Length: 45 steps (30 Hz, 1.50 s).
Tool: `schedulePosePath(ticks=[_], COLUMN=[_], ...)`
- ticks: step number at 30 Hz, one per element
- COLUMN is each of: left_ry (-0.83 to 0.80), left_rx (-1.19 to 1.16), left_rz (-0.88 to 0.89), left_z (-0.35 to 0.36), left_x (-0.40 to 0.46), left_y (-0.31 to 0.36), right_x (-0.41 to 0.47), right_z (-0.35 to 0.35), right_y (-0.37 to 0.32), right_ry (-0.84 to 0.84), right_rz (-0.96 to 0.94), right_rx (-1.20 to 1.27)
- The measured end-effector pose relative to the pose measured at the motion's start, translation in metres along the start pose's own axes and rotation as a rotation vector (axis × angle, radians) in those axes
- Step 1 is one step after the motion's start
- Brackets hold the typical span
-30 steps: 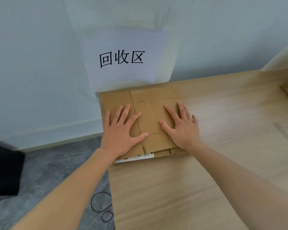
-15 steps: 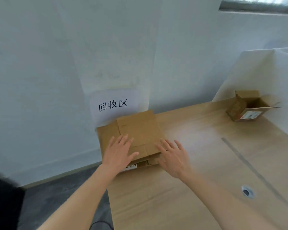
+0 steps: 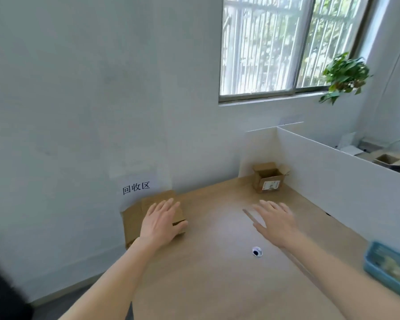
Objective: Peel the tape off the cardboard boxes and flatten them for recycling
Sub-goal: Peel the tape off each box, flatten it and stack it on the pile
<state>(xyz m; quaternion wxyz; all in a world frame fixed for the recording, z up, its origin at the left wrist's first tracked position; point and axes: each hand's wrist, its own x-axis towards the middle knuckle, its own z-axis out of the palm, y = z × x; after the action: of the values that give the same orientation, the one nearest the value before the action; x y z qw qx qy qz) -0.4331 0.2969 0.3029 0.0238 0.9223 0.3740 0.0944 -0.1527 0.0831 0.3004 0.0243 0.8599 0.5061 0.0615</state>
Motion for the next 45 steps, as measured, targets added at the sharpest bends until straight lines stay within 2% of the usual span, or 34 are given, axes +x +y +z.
schedulePosePath(ticks=[9,13,18,22,27,35,40,45], left_ry=[0.120,0.176,0.171,0.172,0.157,0.095,0.057,-0.049], left_rx=[-0.129,-0.205,-0.244,-0.258,-0.292,-0.310,-0.269,-0.236], left_rz=[0.177,0.222,0.266,0.274,0.249,0.158,0.079,-0.020], left_z=[-0.084,-0.102,-0.104,-0.093,-0.071,-0.029,0.027,0.112], left_x=[-0.060,-0.065,-0.043,-0.002,0.071,0.176,0.219,0.255], left_y=[0.233,0.303,0.364,0.398,0.425,0.436,0.424,0.400], right_x=[-0.169,-0.207,-0.223,-0.199,-0.127,-0.002,0.056,0.120], right_z=[-0.113,-0.135,-0.146,-0.145,-0.133,-0.101,-0.047,0.044], right_y=[0.173,0.231,0.288,0.327,0.365,0.402,0.417,0.433], right_ry=[0.117,0.161,0.180,0.186,0.171,0.111,0.027,-0.097], right_rz=[0.167,0.235,0.280,0.285,0.220,0.147,0.113,0.073], right_rx=[0.011,-0.020,-0.037,-0.045,-0.064,-0.044,0.005,0.072])
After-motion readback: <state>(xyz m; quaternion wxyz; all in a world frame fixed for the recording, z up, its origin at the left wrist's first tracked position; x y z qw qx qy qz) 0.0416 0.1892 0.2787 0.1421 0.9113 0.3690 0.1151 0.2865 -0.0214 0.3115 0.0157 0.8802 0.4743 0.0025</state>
